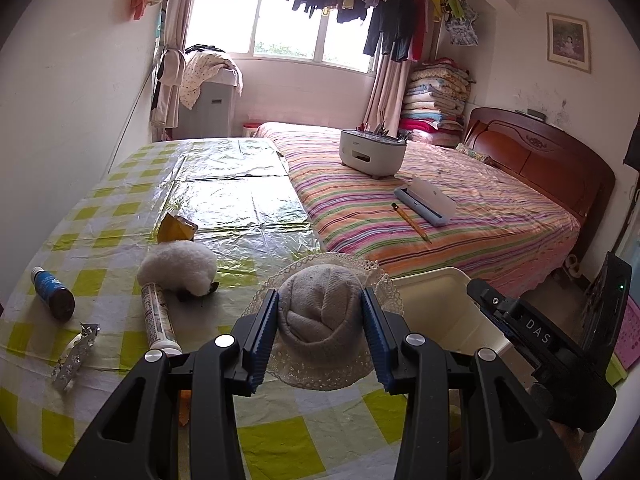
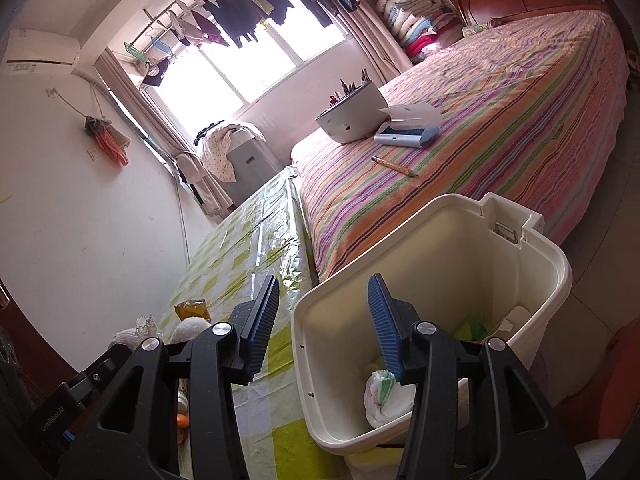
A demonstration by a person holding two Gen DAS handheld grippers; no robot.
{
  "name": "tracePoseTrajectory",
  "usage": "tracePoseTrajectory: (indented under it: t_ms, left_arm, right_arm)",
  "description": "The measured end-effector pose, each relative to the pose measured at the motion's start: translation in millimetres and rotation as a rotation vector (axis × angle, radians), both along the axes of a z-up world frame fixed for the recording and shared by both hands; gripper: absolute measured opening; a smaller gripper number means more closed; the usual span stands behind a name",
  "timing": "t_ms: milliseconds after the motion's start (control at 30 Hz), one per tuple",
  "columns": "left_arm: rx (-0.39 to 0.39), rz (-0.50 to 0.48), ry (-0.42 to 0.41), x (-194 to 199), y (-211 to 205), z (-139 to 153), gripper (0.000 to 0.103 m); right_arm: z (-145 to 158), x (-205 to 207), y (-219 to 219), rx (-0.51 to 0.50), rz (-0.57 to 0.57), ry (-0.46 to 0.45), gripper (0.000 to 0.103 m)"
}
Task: Collect trash
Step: 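Lower the beige hat into the cream bin and open the left gripper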
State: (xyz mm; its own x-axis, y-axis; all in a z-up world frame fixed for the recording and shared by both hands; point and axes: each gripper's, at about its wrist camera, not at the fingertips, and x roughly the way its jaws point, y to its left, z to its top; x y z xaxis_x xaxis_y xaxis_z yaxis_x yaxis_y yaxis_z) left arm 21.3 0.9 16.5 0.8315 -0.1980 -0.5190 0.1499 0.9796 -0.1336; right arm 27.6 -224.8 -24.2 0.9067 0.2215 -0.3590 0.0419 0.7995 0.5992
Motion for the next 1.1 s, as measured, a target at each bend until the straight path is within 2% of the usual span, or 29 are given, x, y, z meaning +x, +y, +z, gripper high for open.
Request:
tracePoseTrajectory:
  t_ms: [167, 300, 367, 667, 1100]
  left_arm:
    - [0.003, -0.019, 0.005, 3.0, -9.9, -1.3, 0.040]
    - [0.008, -0.043, 0.013, 6.5, -19.4, -3.2, 0.040]
    - [0.006, -0.056, 0.019, 8.2, -25.0, -4.6, 0.040]
    - [0.020, -0.118, 0.052, 21.7, -51.7, -14.0, 0.040]
    - [0.063, -0.194, 0.098, 36.8, -93.7, -24.9, 0.041]
  right_arm:
    - [-1.3, -3.7, -15.5, 0.035, -0.062, -0.006, 0.055]
    - [-1.4, -4.6, -20.2, 0.046, -0.080, -0.011, 0.056]
    - [-0.3, -7.3, -22.4, 0.046, -0.096, -0.022, 0.063]
    - [3.9, -29.4, -43.5, 0.098, -0.196, -0.111, 0.066]
    - [-0.6, -41.1, -68.0, 0.166, -0.241, -0.137, 0.073]
